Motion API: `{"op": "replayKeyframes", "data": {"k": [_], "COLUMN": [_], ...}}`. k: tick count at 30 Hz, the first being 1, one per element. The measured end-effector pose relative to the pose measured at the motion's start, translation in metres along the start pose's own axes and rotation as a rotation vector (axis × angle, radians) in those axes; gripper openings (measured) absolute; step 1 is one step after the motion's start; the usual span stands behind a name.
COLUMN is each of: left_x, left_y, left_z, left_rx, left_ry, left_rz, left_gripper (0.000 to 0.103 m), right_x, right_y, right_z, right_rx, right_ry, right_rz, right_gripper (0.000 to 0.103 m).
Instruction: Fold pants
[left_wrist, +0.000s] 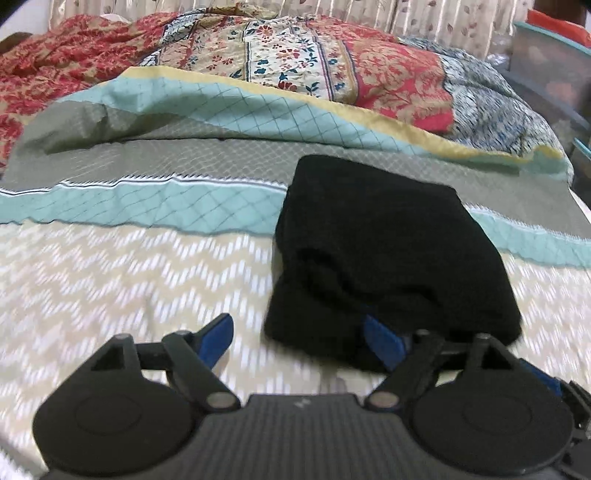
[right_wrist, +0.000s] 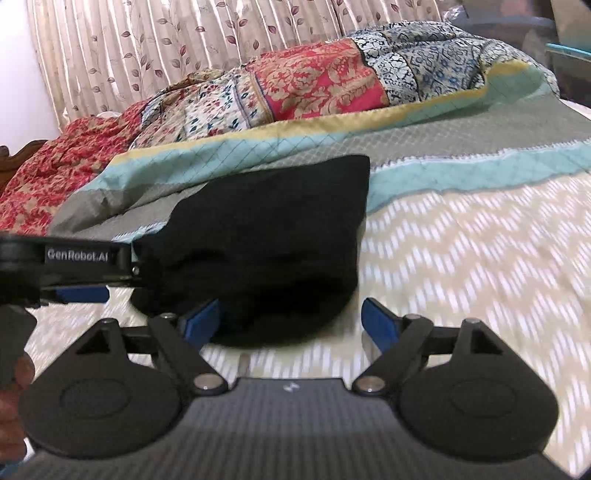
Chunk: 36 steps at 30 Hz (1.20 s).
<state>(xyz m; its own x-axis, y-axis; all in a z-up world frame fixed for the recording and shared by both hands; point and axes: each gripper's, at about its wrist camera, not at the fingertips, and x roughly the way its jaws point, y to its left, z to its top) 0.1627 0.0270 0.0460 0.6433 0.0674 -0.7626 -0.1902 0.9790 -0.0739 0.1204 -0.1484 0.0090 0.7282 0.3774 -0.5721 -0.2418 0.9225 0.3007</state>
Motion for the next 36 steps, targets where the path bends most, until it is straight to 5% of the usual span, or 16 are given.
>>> {"op": "replayKeyframes", "data": {"k": [5, 13, 25, 36], "left_x": [-0.039, -0.102, -0.169, -0.187], "left_y": [-0.006, -0.003, -0.008, -0.005], "left_z": [-0.03, -0.072, -0.123, -0.147], "left_rx": [0.03, 0.042, 0.106, 0.109], "left_ry": [0.006, -0.026, -0.098, -0.123], "left_rz": [0.026, 0.071, 0.104, 0.145], "left_gripper": [0.084, 0.103, 0.103, 0.103], "right_x": [-0.032, -0.096, -0.146, -0.169], "right_y": [0.013, 0.023, 0.046, 0.052], "right_z": [-0.018, -0.043, -0.076, -0.089], "right_rx": [-0.018, -0.019, -0.006, -0.006], "right_ry": [0.015, -0.003, 0.068, 0.044], "right_rz": [0.019, 0.004, -0.002, -0.013], "right_gripper": [0.087, 0.097, 0.103, 0.103]}}
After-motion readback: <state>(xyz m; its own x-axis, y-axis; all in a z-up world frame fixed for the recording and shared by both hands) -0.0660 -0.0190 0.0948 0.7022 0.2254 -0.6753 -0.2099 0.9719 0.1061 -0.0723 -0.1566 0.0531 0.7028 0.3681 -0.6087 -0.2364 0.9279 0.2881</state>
